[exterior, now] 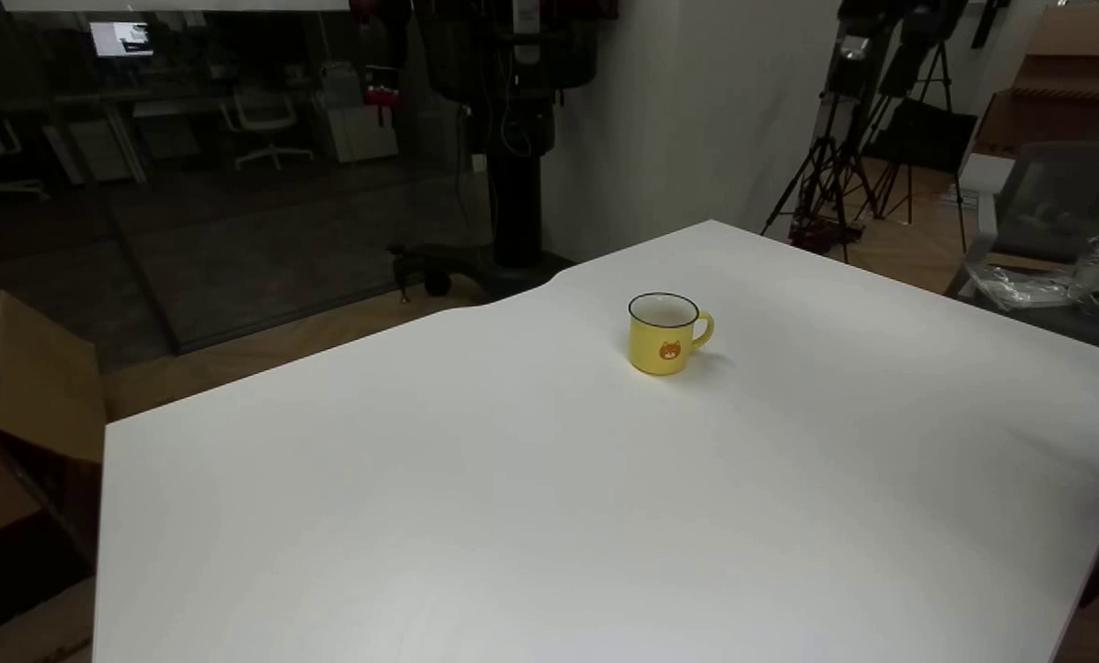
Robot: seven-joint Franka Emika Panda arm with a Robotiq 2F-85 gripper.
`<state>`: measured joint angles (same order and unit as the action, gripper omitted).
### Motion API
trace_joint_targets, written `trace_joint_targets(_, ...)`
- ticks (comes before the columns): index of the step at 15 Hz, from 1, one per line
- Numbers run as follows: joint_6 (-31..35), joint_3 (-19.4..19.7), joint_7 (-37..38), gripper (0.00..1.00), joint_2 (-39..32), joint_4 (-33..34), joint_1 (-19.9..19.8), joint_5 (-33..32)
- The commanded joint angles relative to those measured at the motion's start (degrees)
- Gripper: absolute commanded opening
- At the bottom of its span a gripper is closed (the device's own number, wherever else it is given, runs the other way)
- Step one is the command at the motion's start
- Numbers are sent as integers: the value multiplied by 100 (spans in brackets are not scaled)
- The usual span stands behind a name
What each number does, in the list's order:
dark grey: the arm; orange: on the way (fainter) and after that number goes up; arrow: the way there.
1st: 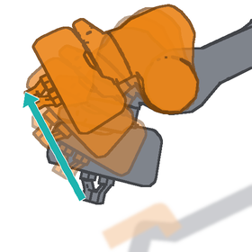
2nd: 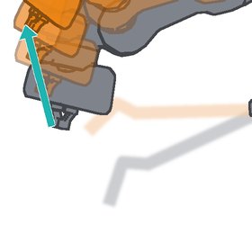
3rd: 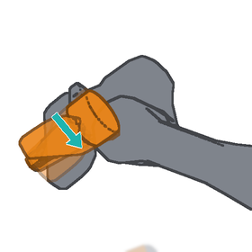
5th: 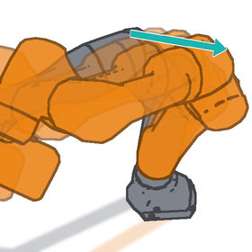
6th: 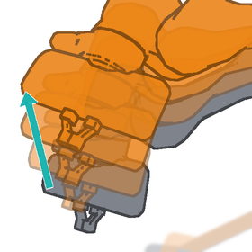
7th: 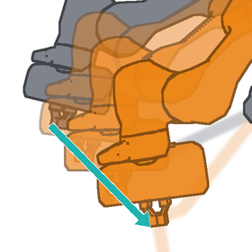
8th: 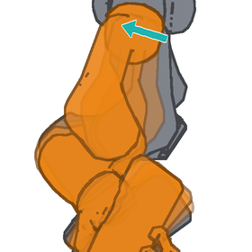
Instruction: Place the mug at the center of the table
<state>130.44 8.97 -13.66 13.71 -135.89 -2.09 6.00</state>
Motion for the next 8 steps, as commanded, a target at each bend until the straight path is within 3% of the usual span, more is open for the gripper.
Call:
trace_joint_targets(1,1282,-148,737,100,-1259,552,-45,385)
trace_joint_targets(4,2509,-206,1660,100,-2323,981,-175,-261)
trace_joint_targets(5,2535,-101,2109,100,-2570,1116,-169,-645)
trace_joint_targets(6,2413,-220,1385,100,-1984,616,-186,-230)
trace_joint_targets(8,2597,-163,1806,100,-2491,888,-205,-532)
